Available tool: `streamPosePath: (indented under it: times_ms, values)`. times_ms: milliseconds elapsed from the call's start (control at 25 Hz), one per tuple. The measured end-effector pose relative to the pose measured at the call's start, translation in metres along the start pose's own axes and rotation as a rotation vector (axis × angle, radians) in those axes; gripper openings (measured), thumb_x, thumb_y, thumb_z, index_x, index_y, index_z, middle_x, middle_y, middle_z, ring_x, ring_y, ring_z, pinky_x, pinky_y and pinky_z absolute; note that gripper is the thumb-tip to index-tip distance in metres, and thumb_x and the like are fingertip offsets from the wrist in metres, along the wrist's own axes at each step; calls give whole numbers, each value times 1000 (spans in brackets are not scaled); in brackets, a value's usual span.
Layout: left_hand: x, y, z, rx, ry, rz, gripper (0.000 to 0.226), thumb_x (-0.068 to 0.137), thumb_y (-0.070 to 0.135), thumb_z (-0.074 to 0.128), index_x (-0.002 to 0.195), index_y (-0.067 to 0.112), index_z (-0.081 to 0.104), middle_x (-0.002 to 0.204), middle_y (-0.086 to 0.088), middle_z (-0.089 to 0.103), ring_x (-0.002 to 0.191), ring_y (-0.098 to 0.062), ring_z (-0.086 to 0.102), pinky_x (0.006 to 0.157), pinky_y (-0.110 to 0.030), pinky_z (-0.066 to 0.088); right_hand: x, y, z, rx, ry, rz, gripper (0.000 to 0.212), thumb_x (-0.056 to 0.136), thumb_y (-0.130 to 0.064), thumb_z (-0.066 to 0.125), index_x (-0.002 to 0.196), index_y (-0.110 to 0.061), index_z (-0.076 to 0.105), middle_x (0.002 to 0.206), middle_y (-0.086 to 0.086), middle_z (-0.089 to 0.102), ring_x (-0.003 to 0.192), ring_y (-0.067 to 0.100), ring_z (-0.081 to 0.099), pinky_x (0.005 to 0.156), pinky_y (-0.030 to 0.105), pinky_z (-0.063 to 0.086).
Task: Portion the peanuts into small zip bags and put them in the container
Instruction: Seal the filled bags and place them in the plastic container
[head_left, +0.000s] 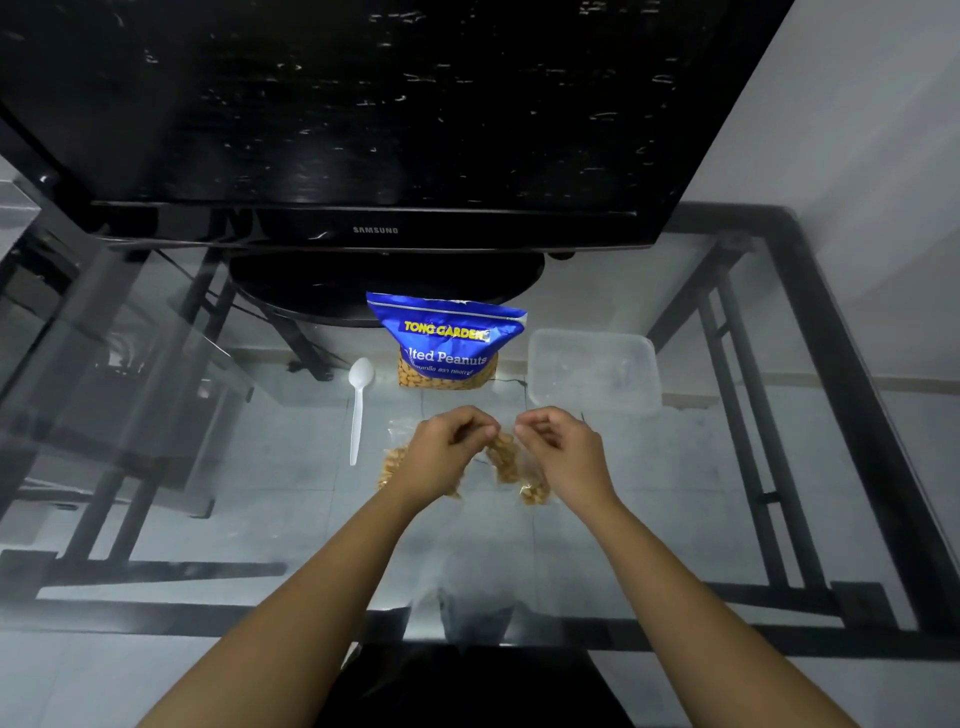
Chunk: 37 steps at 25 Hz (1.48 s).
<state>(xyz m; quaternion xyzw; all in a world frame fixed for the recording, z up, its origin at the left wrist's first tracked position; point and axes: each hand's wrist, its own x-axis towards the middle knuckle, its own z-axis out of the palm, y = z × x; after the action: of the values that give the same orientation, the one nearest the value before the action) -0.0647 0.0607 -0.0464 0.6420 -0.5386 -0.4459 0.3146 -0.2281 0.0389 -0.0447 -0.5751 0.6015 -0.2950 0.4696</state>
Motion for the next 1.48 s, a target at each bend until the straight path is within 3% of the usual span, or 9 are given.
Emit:
streamPosePath:
  times_ms: [240,400,680,800,880,1040,1240,1360,1480]
  values:
    - [5,52,-41,185,192,318,8,79,17,72,82,10,75,82,8,67,76,3,60,73,-6,45,-2,-47,-10,310,87,-173,8,83,-11,66,87,-15,71,80,-8,70,73,-2,66,67,9,49]
    - [7,84,-56,-112,157,199,12,84,17,66,77,8,67,73,-3,67,66,-9,64,63,-15,53,6,-78,-16,382,133,-217,8,86,-19,63,80,-22,66,76,-4,69,71,2,65,67,13,49]
    - [9,100,-62,-76,200,184,18,87,26,62,81,10,65,64,1,63,54,1,60,58,-13,50,9,-96,-13,596,-1,-69,13,92,-19,54,88,-10,62,82,4,69,68,9,68,67,25,57]
    - [11,97,-64,-129,104,159,14,84,26,66,86,13,68,77,-8,70,66,-14,68,69,-25,58,11,-93,-11,558,33,-34,11,91,-20,56,88,-13,64,86,5,70,77,16,68,65,24,56]
    - [13,96,-63,-12,105,178,13,84,26,66,84,13,69,76,-14,70,64,-13,65,63,-17,55,10,-91,-8,492,70,-41,9,90,-21,58,84,-16,64,86,7,70,77,17,68,61,24,54]
    - [15,98,-56,298,143,232,18,89,26,60,77,13,64,72,-7,69,60,-8,56,54,-8,40,13,-87,-8,143,228,-166,11,90,-22,58,83,-15,64,73,-1,66,68,16,67,65,37,58]
    - [15,90,-61,393,164,242,31,88,33,60,68,10,57,59,2,55,53,-6,45,50,-14,35,15,-84,-7,100,245,-197,12,91,-24,58,84,-15,63,77,5,67,72,22,68,66,42,58]
    - [6,76,-56,131,197,139,28,87,30,61,73,5,62,65,0,61,53,-1,48,54,-8,38,12,-74,0,177,197,-98,15,91,-26,56,83,-15,62,78,3,69,74,22,68,70,41,58]
    - [-9,54,-40,-340,15,-30,9,89,21,59,84,15,64,75,4,64,70,0,60,71,-17,51,11,-65,8,388,136,51,16,92,-28,54,80,-21,63,78,-5,70,76,16,69,72,36,56]
